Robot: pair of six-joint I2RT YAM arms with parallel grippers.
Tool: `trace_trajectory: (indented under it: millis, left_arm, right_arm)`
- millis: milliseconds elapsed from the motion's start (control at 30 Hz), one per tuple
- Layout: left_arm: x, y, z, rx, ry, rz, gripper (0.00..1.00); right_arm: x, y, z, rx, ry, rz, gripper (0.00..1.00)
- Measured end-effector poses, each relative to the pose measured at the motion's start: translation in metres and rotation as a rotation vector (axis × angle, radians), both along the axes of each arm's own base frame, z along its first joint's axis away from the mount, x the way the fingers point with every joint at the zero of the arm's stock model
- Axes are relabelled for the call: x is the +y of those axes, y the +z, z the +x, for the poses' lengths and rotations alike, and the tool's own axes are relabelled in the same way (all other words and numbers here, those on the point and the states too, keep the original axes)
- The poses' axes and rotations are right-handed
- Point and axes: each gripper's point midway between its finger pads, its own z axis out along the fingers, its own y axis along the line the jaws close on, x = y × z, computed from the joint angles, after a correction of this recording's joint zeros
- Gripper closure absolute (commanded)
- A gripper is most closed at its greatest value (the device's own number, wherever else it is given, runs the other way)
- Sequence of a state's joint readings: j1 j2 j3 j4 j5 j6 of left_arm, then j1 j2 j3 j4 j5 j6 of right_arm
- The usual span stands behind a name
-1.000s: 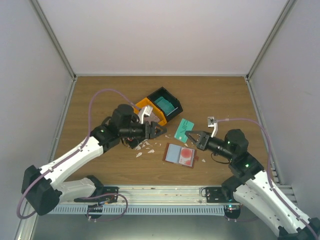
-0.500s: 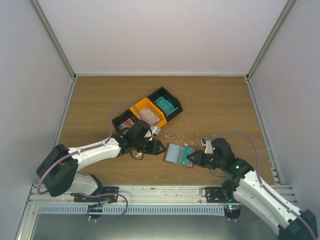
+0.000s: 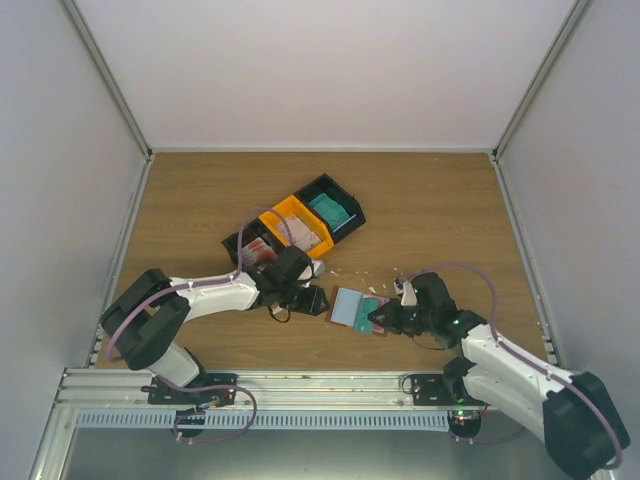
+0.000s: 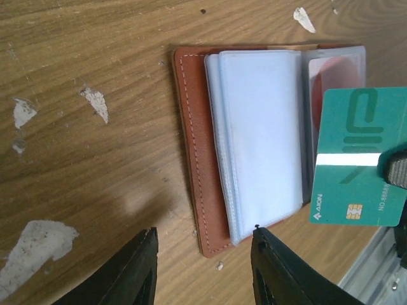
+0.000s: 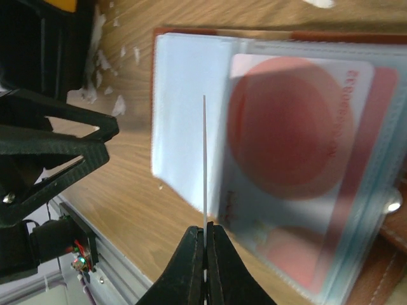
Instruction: Put the credit cards into the card holder
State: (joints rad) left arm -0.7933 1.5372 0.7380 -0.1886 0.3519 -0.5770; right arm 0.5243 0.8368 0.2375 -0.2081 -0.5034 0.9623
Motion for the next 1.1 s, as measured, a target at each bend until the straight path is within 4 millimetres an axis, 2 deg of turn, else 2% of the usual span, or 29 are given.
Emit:
trace_trajectory:
  millis: [133,367,533,667,867,1100]
  left_arm:
    - [-0.002,-0.005,0.003,-0.006,-0.008,0.020,0.57]
    - [-0.012,-0.003,0.018,-0.040,-0.017,0.032,0.61]
    - [-0.013,-0.012,0.020,-0.029,-0.020,0.055,0.62]
    - [-0.011,-0.020,0.020,-0.011,-0.016,0.081,0.67]
    - [-0.011,-0.023,0.020,-0.015,-0.012,0.092,0.76]
    - [-0.013,-0.024,0.019,-0.018,-0.016,0.097,0.82]
  right_arm:
    - [-0.003,-0.012,0.006,0.045,-0.022,0.001,1.00]
    - [-0.007,-0.014,0.015,0.059,-0.052,0.021,1.00]
    - [-0.010,-0.022,0.015,0.097,-0.060,0.014,1.00]
    - [-0.007,-0.024,0.015,0.107,-0.050,0.023,1.00]
    - [-0.002,-0.027,0.016,0.123,-0.030,0.046,0.99]
    - [0.001,-0.027,0.019,0.123,-0.043,0.074,0.99]
